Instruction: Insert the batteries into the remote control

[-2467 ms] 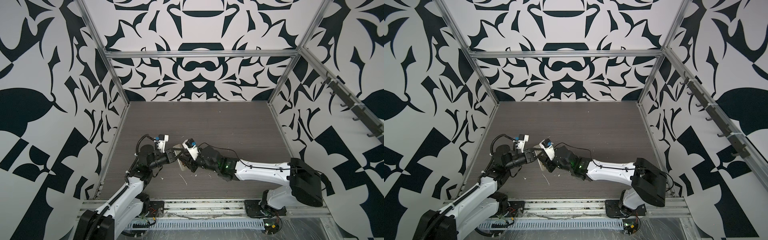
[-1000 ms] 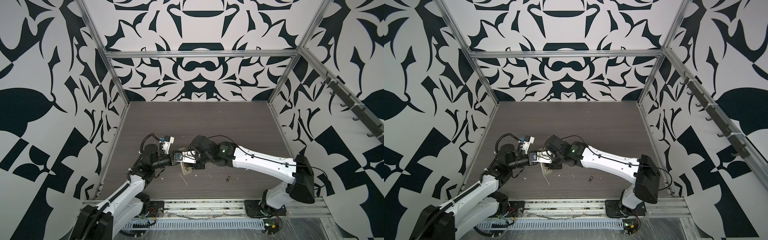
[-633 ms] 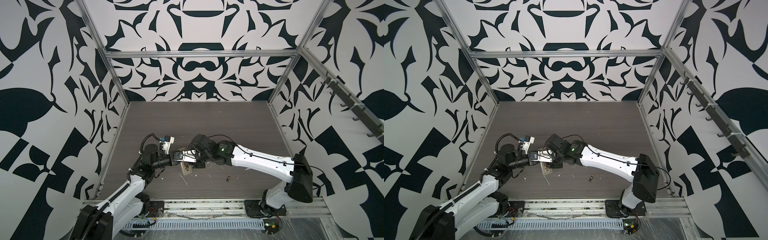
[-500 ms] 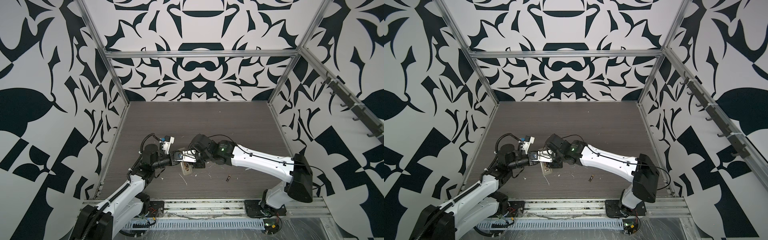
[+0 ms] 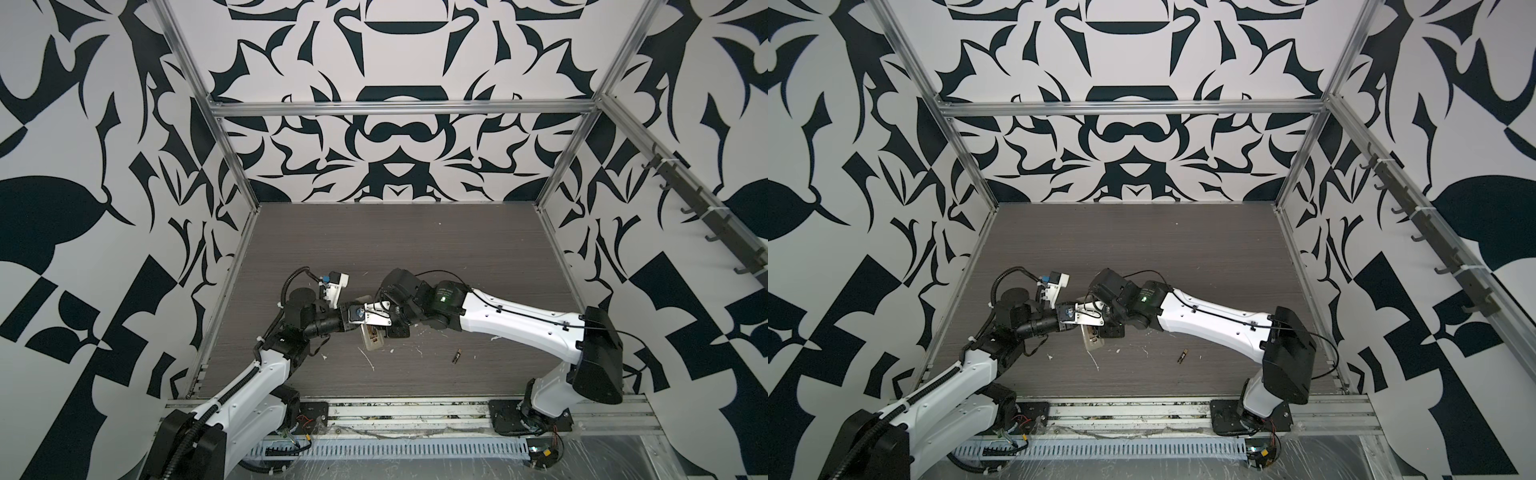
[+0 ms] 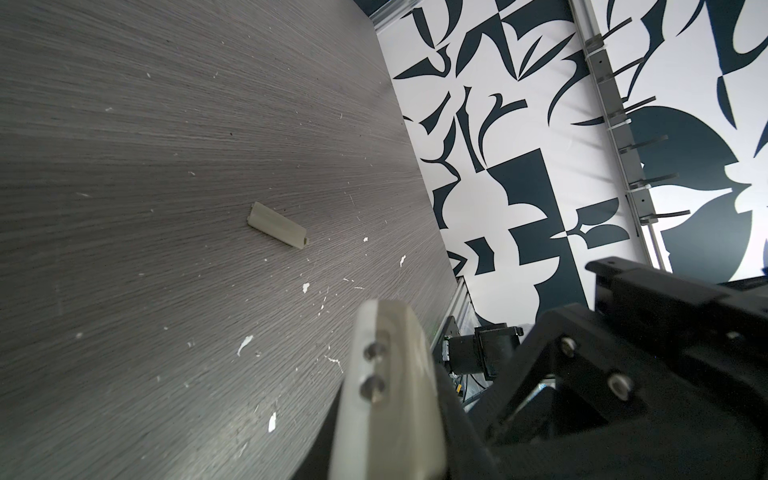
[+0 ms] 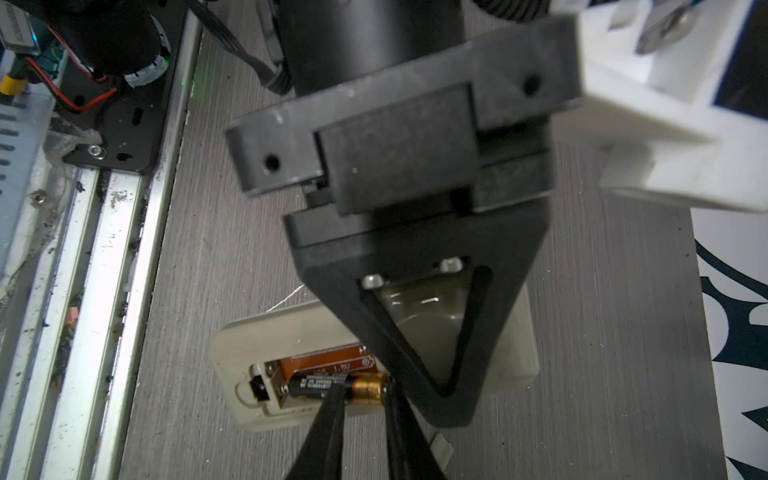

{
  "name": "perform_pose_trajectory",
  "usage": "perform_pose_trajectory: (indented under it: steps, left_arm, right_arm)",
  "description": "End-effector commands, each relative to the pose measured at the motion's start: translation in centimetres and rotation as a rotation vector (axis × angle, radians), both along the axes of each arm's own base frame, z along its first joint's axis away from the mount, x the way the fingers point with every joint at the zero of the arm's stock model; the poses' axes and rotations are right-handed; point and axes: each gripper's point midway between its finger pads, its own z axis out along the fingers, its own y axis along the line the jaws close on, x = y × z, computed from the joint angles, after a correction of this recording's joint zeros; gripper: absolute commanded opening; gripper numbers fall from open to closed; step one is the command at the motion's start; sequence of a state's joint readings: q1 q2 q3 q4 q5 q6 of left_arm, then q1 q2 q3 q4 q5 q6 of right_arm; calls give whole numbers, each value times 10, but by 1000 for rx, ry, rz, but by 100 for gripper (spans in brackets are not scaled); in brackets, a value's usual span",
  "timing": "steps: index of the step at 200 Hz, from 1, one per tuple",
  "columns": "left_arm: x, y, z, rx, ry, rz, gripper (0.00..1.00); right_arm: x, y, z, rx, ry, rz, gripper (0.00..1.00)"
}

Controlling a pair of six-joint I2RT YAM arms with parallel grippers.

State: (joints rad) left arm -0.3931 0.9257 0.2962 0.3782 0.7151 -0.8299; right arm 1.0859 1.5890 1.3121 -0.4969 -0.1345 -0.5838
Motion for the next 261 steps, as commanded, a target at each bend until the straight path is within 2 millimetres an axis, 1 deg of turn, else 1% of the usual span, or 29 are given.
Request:
perform_pose_trajectory:
  steps: [1,84,118,152,195,226,261]
  left_arm:
    - [2,-3,14,-19,-50,-14,0]
    - [1,-2,15,-19,-52,-14,0]
    - [1,-2,17,-21,-60,-11,0]
    - [1,-2,16,-19,-58,-10,0]
    - [1,-2,16,-17,-60,-7,0]
    - [1,-1,16,-15,-60,-5,0]
    - [2,0,18,-17,-71,3,0]
  right_arm:
    - [3,9,17,48,-8,7,21]
    - [2,8,8,16,3,10,18]
    - [-1,5,2,-8,20,19,17]
    - [-5,5,-2,-20,41,27,14]
    - [-11,8,-8,-26,69,45,14]
    - [-16,7,-18,-67,87,57,13]
    - [-16,8,-21,-87,87,63,13]
